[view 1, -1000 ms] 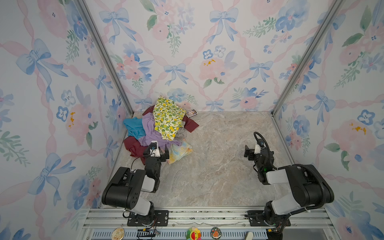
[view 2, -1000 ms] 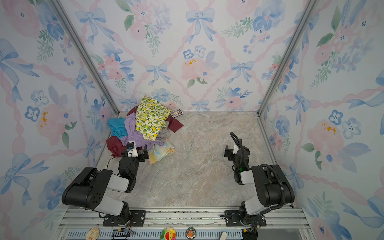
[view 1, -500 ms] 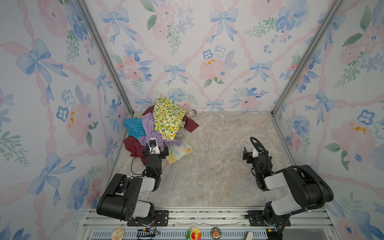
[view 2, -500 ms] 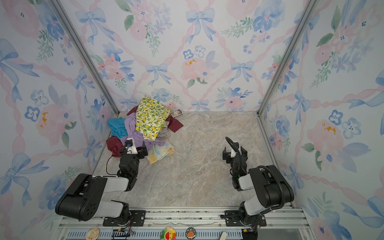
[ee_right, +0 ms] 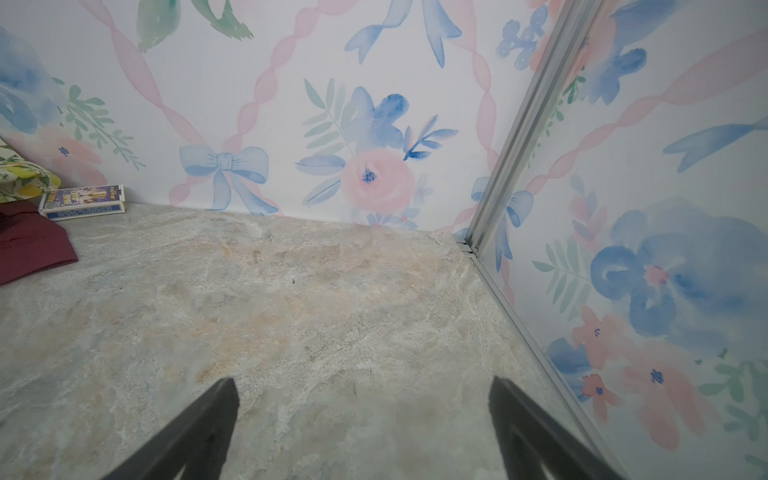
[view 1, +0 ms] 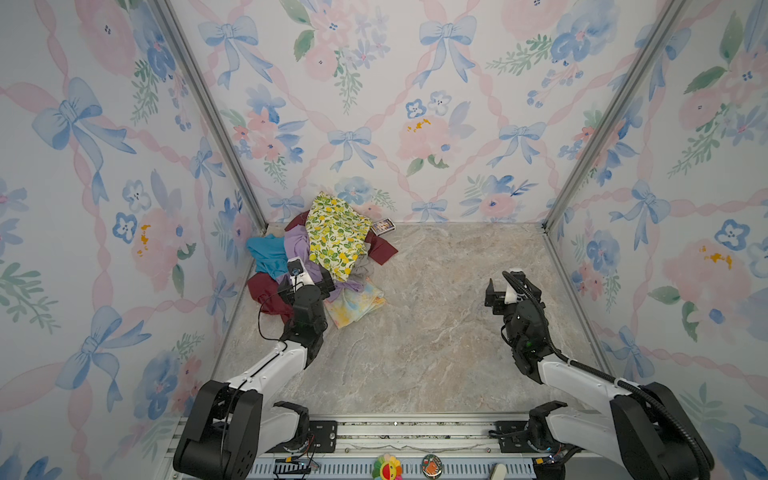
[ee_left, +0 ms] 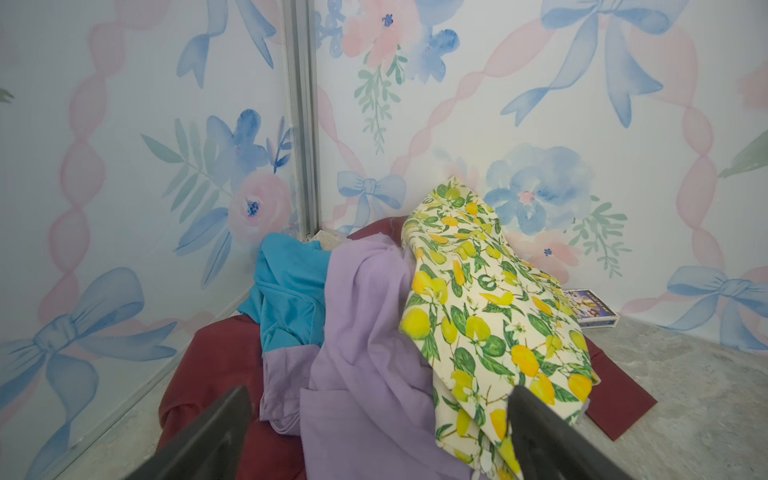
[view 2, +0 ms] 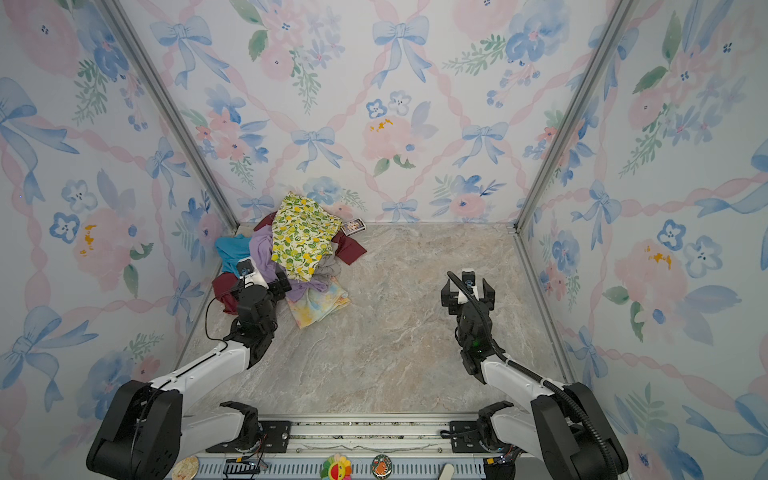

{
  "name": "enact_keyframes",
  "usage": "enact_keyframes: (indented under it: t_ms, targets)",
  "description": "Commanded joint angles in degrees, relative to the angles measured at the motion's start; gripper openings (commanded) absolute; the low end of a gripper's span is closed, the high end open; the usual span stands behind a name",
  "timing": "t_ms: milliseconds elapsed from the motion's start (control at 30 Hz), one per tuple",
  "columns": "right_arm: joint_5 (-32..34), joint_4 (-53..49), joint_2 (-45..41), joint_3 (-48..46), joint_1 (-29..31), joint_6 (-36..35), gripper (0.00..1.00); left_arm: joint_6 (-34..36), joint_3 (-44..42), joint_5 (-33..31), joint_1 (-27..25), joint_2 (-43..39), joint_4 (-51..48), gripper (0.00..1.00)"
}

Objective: Pick out a specific cloth from the pile
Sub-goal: 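Reach the left gripper toward the turquoise shirt while the right arm moves toward the pile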

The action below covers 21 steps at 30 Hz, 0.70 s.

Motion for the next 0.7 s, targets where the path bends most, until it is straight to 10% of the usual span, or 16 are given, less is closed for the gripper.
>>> enact_keyframes:
  t_ms: [0,667]
  targets:
    - [1.9,-9.6,-0.5,4.8,3.8,0.8,0.97,-6.0,4.0,-0.6,-0.3,-1.3,-11.3,0.98]
    - [0.0,-27.2,23.0,35.4,34.1,19.5,0.98,-22.3,8.3,19.7,16.0,-8.2,-47.2,0.83]
